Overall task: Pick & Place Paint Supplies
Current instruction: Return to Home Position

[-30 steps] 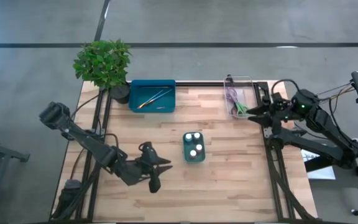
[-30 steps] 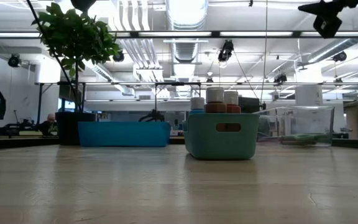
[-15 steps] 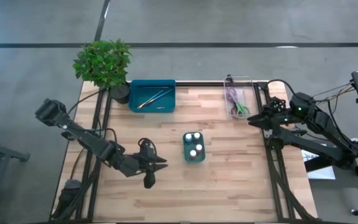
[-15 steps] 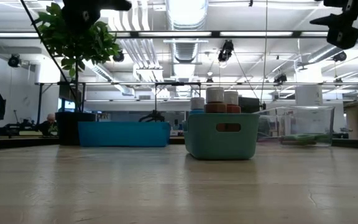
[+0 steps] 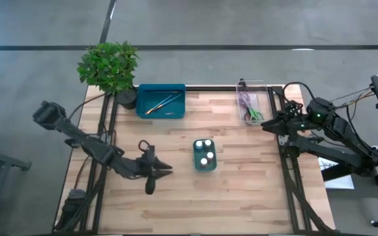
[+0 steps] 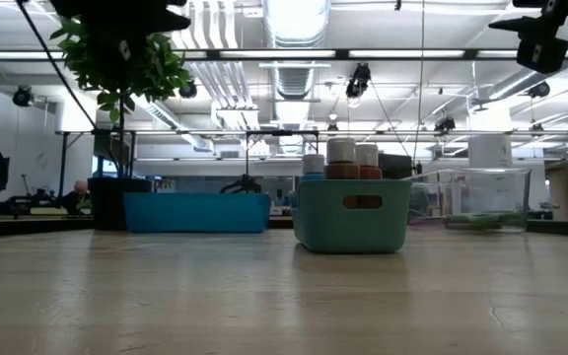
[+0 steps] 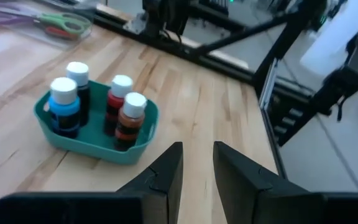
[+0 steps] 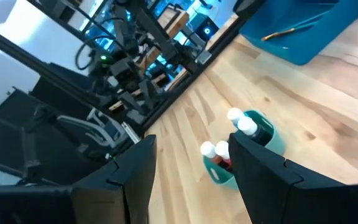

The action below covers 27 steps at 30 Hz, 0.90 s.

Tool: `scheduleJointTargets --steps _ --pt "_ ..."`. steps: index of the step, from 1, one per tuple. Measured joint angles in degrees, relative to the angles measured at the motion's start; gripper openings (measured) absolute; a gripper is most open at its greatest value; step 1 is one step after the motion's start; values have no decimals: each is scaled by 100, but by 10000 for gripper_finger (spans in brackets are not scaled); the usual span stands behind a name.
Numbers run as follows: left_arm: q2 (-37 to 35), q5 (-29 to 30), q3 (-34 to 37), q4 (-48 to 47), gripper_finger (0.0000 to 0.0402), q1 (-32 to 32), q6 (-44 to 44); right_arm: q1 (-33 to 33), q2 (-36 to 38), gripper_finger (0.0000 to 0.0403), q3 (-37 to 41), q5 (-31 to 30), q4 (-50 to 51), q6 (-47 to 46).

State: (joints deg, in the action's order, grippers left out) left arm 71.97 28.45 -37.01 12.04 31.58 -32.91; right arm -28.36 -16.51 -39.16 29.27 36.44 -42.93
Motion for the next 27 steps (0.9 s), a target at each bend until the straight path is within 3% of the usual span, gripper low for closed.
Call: scheduleJointTargets --steps 3,8,17,22,27 --pt "-213 -37 450 485 98 -72 1 0 0 199 2 -89 -49 -95" --pt "-487 -397 858 512 98 -342 231 0 -9 199 2 -152 -113 -243" --pt "-1004 -1654 1241 629 98 -1580 1211 0 -9 199 6 -661 -126 -434" --pt "-1581 -2182 1688 633 98 -2181 1500 0 -9 199 7 -742 -148 -595" --pt "-2382 -2226 2308 666 98 -2395 1558 0 -9 199 7 -826 -152 -772"
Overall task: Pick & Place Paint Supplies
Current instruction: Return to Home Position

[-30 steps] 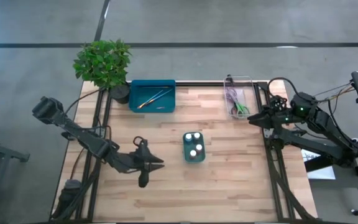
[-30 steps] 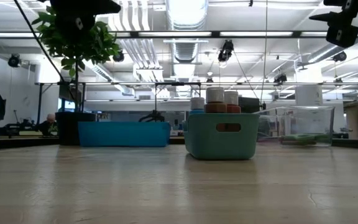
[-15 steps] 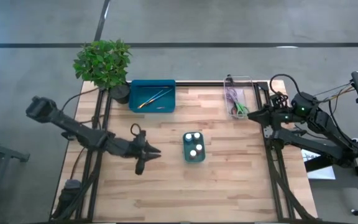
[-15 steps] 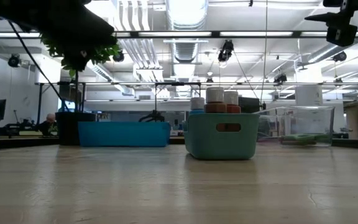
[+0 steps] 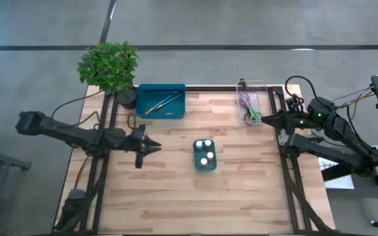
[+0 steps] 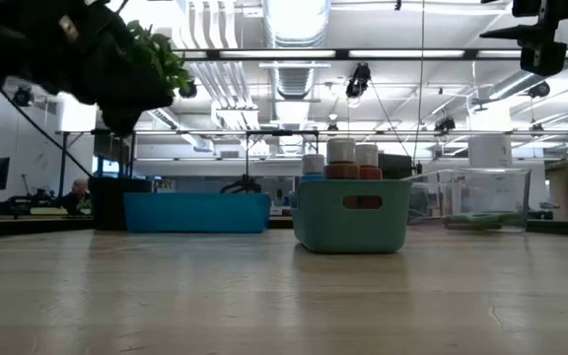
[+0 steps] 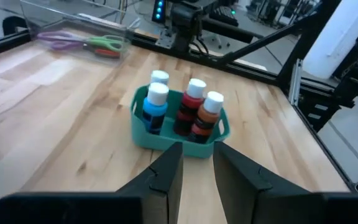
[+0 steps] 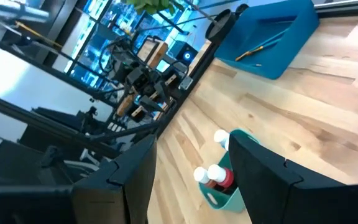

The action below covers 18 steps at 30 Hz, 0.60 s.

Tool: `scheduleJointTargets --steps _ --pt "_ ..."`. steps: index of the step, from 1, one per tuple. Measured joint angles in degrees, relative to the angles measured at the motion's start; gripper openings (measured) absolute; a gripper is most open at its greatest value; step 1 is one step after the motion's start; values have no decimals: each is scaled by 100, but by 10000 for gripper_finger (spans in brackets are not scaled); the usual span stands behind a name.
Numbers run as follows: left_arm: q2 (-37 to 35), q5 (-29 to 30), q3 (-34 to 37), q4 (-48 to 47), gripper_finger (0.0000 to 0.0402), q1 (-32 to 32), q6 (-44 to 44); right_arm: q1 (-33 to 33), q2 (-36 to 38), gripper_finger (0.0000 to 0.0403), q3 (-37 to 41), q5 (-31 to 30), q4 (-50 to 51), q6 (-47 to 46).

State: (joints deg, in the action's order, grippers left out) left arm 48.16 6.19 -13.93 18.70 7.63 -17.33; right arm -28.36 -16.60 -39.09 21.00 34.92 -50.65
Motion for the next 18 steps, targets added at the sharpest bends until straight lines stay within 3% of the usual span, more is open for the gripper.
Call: scheduleJointTargets --steps 8,18 --pt "-1182 -2 785 -238 98 -1 37 -2 -7 199 0 -234 -66 -44" --pt "-1905 0 878 -1153 98 -12 838 -2 -39 199 0 -480 -107 -192"
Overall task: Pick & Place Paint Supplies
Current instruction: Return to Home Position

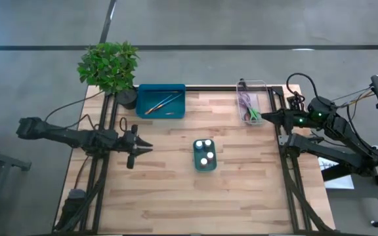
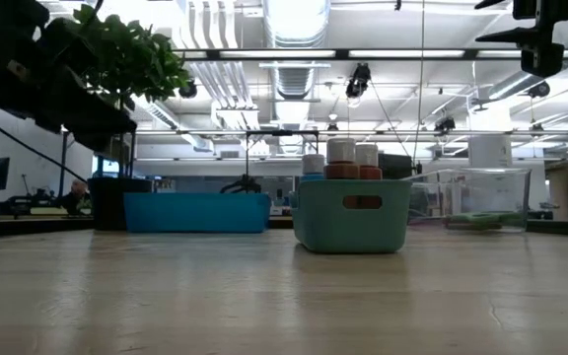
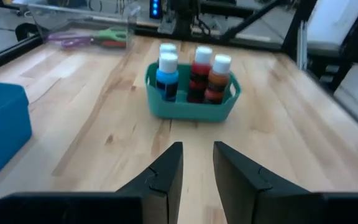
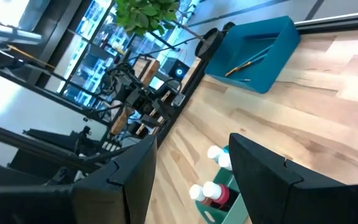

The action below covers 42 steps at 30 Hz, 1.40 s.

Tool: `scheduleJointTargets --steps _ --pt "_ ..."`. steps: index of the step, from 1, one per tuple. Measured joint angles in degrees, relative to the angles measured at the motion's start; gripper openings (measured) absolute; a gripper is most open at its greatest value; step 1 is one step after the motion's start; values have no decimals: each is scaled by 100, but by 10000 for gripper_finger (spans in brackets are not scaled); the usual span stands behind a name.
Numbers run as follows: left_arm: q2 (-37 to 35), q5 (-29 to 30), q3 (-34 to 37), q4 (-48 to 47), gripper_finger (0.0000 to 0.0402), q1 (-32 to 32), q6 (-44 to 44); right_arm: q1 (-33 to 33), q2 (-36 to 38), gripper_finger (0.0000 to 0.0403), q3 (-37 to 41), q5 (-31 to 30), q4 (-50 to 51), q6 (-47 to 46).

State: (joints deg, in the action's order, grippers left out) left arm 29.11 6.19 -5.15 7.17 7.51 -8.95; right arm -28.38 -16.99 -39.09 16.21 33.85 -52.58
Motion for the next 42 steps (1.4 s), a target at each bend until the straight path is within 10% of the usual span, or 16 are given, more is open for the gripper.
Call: scheduleJointTargets --steps 21,42 --pt "-2142 -246 492 -574 98 -90 368 3 -261 199 2 -223 -6 -106" --pt "-2357 -820 393 -764 98 -551 854 2 -253 199 2 -288 -9 -54"
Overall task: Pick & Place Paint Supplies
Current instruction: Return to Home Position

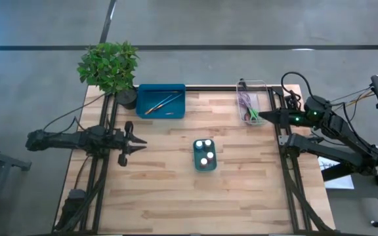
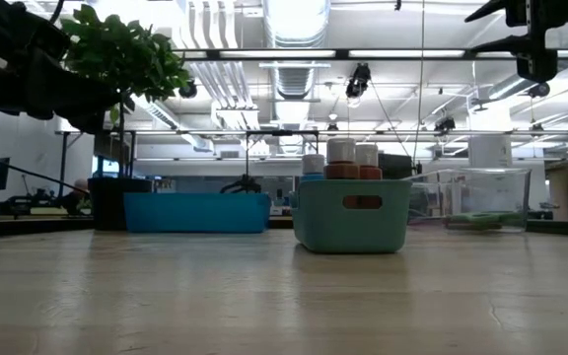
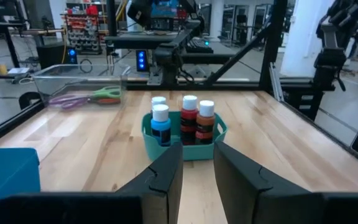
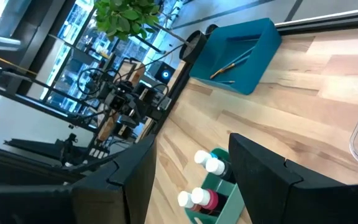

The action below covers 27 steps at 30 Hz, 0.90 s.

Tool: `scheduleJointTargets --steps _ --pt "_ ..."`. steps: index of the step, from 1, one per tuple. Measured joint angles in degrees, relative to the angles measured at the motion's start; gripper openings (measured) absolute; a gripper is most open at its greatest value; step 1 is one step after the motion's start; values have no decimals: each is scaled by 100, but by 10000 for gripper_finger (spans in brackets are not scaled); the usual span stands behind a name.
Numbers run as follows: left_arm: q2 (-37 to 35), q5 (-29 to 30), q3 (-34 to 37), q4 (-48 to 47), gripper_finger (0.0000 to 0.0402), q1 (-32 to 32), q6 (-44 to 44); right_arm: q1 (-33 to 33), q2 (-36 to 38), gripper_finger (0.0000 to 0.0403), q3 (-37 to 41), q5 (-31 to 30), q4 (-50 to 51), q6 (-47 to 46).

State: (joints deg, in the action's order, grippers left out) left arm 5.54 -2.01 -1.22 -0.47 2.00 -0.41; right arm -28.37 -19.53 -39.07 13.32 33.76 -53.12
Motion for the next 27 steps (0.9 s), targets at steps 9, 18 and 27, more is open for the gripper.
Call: scheduleJointTargets --steps 9,18,27 --pt "17 78 -28 -197 98 0 -301 -2 0 199 0 14 -8 325" --pt "20 90 -32 -205 98 0 -302 1 -11 199 125 23 -785 1697" --pt "20 91 -34 -214 98 0 -303 264 33 199 1127 66 -2794 2413"
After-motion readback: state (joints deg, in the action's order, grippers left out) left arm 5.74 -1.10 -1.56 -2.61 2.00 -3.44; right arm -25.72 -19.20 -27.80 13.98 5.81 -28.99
